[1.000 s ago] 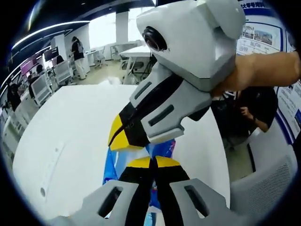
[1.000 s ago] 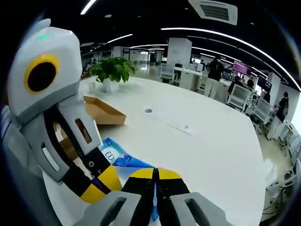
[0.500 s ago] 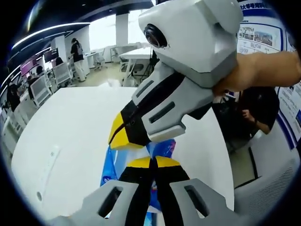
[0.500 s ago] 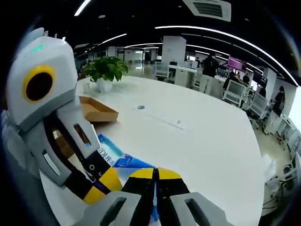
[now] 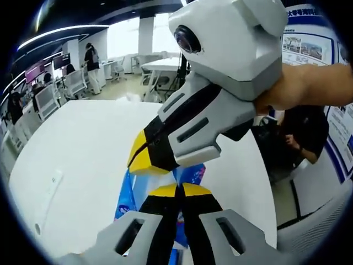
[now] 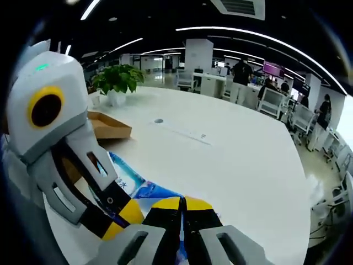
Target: Operate the shoe box by opening the lid, removing the specified soft item, and placing it in the target area until the item is outside and the box remains undamaged.
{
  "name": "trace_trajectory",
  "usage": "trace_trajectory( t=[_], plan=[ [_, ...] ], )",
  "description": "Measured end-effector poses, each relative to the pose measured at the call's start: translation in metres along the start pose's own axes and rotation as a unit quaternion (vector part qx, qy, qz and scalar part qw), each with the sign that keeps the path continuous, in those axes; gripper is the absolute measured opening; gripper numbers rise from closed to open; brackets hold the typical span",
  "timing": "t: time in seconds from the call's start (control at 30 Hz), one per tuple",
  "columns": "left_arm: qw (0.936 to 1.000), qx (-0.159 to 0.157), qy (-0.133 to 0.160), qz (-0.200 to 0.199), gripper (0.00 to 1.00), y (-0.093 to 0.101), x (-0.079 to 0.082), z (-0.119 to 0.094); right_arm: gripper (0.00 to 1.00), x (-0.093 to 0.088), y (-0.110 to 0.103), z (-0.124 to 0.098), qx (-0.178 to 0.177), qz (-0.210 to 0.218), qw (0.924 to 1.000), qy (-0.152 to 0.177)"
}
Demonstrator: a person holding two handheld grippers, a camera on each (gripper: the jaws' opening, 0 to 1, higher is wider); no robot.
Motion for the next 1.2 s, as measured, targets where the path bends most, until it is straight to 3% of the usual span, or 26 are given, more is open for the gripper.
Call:
trace_trajectory(
  t=[0.63, 1.2],
  plan=[
    [0.9996, -0.012, -0.019, -0.015, 0.0, -0.004, -0.017, 0.032, 0.0, -0.027, 0.017, 0.017, 0.0, 0.03, 0.9993, -0.021],
    [0.9993, -0.011, -0.022, -0.028, 0.0, -0.008, -0.024, 0.047, 0.0, -0.036, 0.028, 0.032, -0.001, 0.051, 0.9986, -0.016]
  ],
)
Point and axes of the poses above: the point that each gripper's makers call its tool centre point, and the gripper's own axes: z roughly forward along the fingers, y roughly to its right, x roughly out of its top, the point moved 6 cm from there along -z, roughly backward along the fingers, and after that the axes turned 11 degrees about x, right-handed, at the moved point
